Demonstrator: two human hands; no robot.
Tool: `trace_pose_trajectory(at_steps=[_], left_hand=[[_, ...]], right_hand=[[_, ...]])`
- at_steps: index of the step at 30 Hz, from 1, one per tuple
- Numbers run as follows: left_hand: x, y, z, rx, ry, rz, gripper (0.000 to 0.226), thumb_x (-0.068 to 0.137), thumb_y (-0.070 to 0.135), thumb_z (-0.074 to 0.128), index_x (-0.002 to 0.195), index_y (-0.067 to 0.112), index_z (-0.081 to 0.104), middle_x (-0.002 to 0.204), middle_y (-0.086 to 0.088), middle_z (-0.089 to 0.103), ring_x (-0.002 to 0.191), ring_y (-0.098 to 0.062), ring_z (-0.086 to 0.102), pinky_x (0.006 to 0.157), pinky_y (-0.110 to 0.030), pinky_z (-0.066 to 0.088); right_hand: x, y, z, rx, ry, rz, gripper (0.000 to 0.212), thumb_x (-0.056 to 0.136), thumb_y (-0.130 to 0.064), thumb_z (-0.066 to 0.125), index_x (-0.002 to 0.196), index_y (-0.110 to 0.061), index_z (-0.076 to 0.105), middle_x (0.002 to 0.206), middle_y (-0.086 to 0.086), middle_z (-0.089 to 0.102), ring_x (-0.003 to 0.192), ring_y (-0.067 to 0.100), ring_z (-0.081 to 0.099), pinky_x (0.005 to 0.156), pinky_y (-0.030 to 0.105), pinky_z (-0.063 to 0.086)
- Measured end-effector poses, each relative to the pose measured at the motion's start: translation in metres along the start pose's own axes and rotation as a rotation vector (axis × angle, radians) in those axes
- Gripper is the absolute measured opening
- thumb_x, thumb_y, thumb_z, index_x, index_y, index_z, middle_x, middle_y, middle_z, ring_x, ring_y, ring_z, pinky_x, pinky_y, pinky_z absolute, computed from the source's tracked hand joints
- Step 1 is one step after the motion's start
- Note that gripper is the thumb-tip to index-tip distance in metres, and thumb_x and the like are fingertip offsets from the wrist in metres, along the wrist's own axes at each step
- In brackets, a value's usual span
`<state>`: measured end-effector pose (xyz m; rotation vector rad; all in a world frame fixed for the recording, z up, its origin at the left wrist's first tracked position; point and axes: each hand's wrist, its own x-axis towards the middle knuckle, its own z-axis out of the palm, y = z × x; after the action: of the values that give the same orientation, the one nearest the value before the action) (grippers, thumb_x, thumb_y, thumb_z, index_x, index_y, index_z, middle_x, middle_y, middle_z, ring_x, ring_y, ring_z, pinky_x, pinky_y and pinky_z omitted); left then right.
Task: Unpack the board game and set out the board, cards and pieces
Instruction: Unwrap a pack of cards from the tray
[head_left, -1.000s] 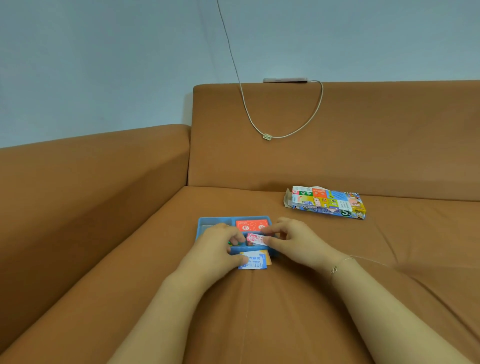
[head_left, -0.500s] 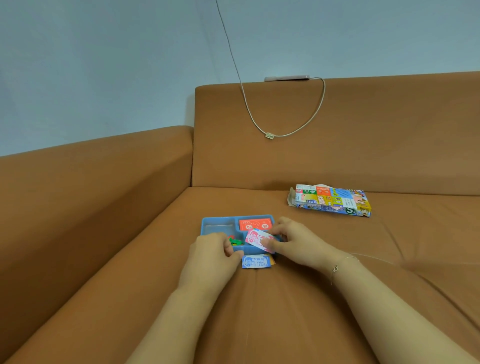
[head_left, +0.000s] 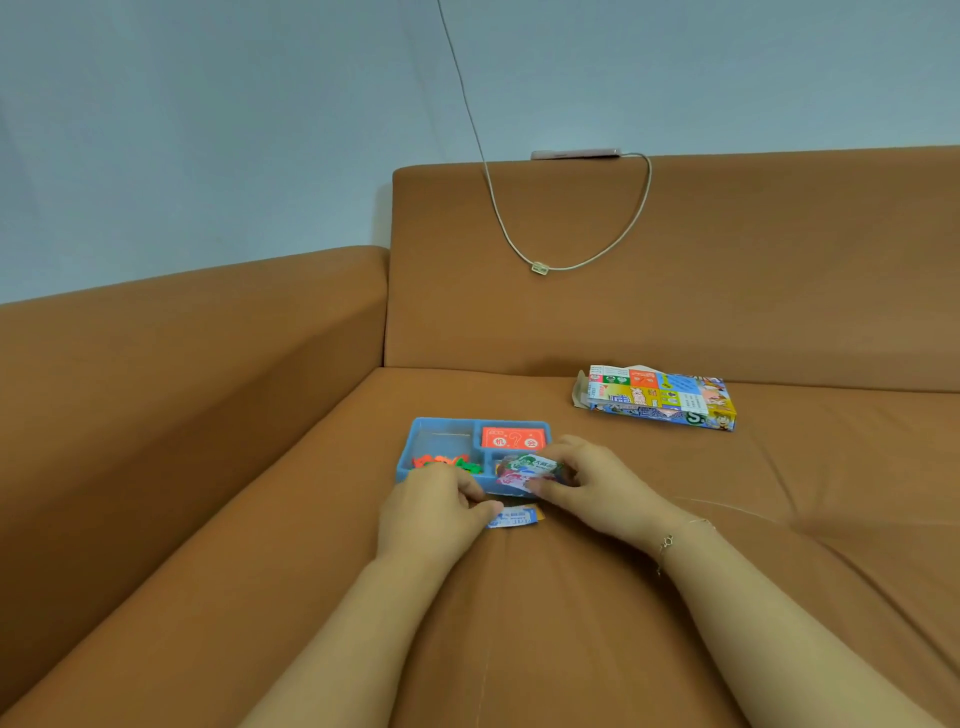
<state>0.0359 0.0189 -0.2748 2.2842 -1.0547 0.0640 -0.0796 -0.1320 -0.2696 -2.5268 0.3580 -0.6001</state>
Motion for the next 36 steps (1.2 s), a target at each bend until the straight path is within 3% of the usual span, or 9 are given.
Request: trace_pose_trajectory(at_steps=[4,9,12,20,23,26,30,33,36], left_hand=[[0.000,-0.001,0.000,-0.008,-0.062,-0.013,0.011,0.081,0.041,0.065,0.087,0.033,0.071,0.072,0.013,0.058,0.070,-0.002,0.054,0.053,-0.020,0.032],[0.000,-0.005,0.000,-0.067,-0.090,-0.002,0.007,0.082,0.035,0.065,0.081,0.031,0.071,0.078,0.012,0.066,0.075,-0.002,0.058,0.057,-0.018,0.037],[0.000,-0.007,0.000,-0.076,-0.070,-0.004,0.014,0.087,0.036,0.060,0.076,0.031,0.067,0.078,0.013,0.066,0.078,-0.004,0.059,0.062,-0.019,0.040],[0.006,-0.012,-0.002,-0.156,-0.119,-0.038,0.024,0.094,0.031,0.049,0.096,0.030,0.073,0.103,0.014,0.069,0.102,-0.006,0.058,0.084,-0.024,0.044],[0.007,-0.009,-0.005,-0.251,-0.128,-0.095,0.027,0.095,0.029,0.048,0.093,0.025,0.075,0.095,0.010,0.070,0.099,-0.008,0.059,0.077,-0.023,0.041],[0.011,-0.002,-0.005,-0.317,-0.122,-0.214,0.044,0.095,0.047,0.043,0.081,0.019,0.074,0.078,0.006,0.068,0.086,-0.014,0.061,0.075,-0.025,0.043],[0.012,0.006,0.000,0.024,-0.045,-0.220,0.047,0.083,0.058,0.055,0.062,0.016,0.061,0.064,0.002,0.060,0.068,-0.015,0.056,0.053,-0.022,0.033],[0.009,0.004,0.000,0.025,-0.060,-0.175,0.020,0.078,0.048,0.066,0.078,0.029,0.065,0.079,0.013,0.063,0.083,-0.009,0.060,0.058,-0.021,0.035],[0.005,0.002,-0.003,-0.007,-0.125,-0.120,0.022,0.080,0.047,0.065,0.099,0.037,0.064,0.077,0.017,0.053,0.086,-0.006,0.055,0.061,-0.021,0.034]], right_hand=[[-0.003,0.000,0.002,0.103,0.106,0.017,0.011,0.087,-0.024,0.067,0.095,-0.018,0.071,0.083,-0.010,0.064,0.067,0.003,0.050,0.064,0.016,0.039],[-0.007,-0.001,-0.003,0.241,0.178,0.093,0.022,0.088,-0.025,0.066,0.074,-0.008,0.064,0.064,0.003,0.055,0.061,0.008,0.042,0.059,0.031,0.036],[-0.012,0.000,-0.008,0.327,0.188,0.158,0.019,0.089,-0.019,0.065,0.070,-0.014,0.061,0.061,0.000,0.057,0.058,0.009,0.047,0.059,0.027,0.039],[-0.026,0.001,-0.023,0.512,0.009,0.252,0.012,0.089,-0.007,0.064,0.096,0.002,0.064,0.066,0.007,0.060,0.049,0.009,0.054,0.053,0.020,0.050],[-0.024,0.000,-0.021,0.460,0.001,0.224,0.010,0.088,-0.005,0.064,0.097,0.000,0.063,0.071,0.007,0.063,0.051,0.008,0.055,0.053,0.021,0.050],[-0.023,0.002,-0.023,0.432,0.020,0.203,0.006,0.087,-0.005,0.065,0.091,-0.002,0.062,0.070,0.006,0.063,0.054,0.010,0.056,0.055,0.024,0.051],[-0.023,0.003,-0.024,0.466,0.021,0.207,0.006,0.088,-0.004,0.064,0.091,-0.006,0.059,0.069,0.007,0.062,0.053,0.013,0.057,0.055,0.025,0.052],[-0.024,0.002,-0.024,0.491,0.005,0.228,0.015,0.088,-0.004,0.064,0.100,-0.001,0.056,0.070,0.009,0.063,0.053,0.014,0.057,0.054,0.024,0.052],[-0.024,0.002,-0.023,0.484,-0.034,0.234,0.015,0.089,-0.006,0.063,0.102,-0.002,0.057,0.070,0.008,0.063,0.052,0.012,0.057,0.055,0.023,0.052]])
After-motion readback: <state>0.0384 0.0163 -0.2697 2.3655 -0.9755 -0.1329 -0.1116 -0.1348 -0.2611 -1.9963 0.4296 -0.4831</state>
